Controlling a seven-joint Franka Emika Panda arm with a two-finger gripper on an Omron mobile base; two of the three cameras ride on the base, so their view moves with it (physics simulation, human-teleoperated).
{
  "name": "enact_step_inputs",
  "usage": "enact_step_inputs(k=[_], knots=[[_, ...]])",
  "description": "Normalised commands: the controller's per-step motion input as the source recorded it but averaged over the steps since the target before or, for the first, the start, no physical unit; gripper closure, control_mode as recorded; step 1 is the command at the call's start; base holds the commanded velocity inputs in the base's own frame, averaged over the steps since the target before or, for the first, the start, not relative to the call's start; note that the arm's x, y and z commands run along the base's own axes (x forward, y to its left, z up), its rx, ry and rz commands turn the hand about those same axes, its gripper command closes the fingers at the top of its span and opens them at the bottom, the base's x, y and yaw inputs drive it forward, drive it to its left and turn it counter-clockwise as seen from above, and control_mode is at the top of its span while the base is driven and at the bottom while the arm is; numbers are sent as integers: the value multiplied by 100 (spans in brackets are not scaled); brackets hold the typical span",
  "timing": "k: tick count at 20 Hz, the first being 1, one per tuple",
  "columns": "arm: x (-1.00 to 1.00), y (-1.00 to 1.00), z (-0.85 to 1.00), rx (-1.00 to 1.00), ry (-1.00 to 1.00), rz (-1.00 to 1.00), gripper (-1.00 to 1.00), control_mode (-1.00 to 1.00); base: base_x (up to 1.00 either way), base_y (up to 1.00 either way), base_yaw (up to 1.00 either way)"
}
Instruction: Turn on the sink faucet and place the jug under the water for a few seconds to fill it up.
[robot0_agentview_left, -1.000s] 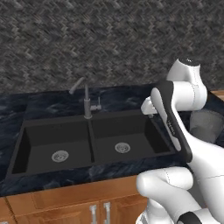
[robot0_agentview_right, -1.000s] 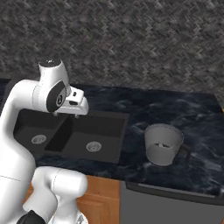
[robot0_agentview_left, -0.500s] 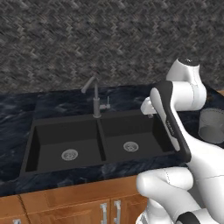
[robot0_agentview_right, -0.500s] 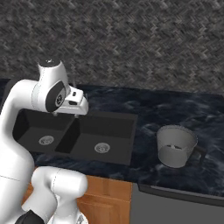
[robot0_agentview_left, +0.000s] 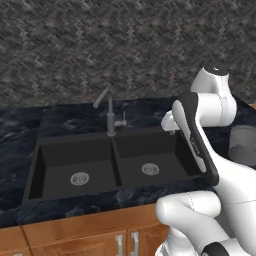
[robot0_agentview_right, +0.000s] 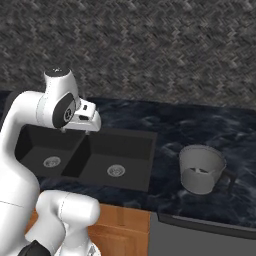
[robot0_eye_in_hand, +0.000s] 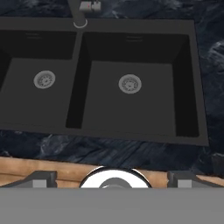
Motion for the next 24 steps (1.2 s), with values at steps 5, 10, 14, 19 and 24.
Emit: enact_step_inputs(k=[5,10,14,19,24], knots=[[0,0,0,0,0,0,-100,100,37,0,0],[0,0,0,0,0,0,-100,100,31,0,0],[4,0,0,0,0,0,-100,-100,15,0,0],[6,0,0,0,0,0,-100,-100,0,0,0],[0,0,0,0,0,0,-100,-100,0,0,0]])
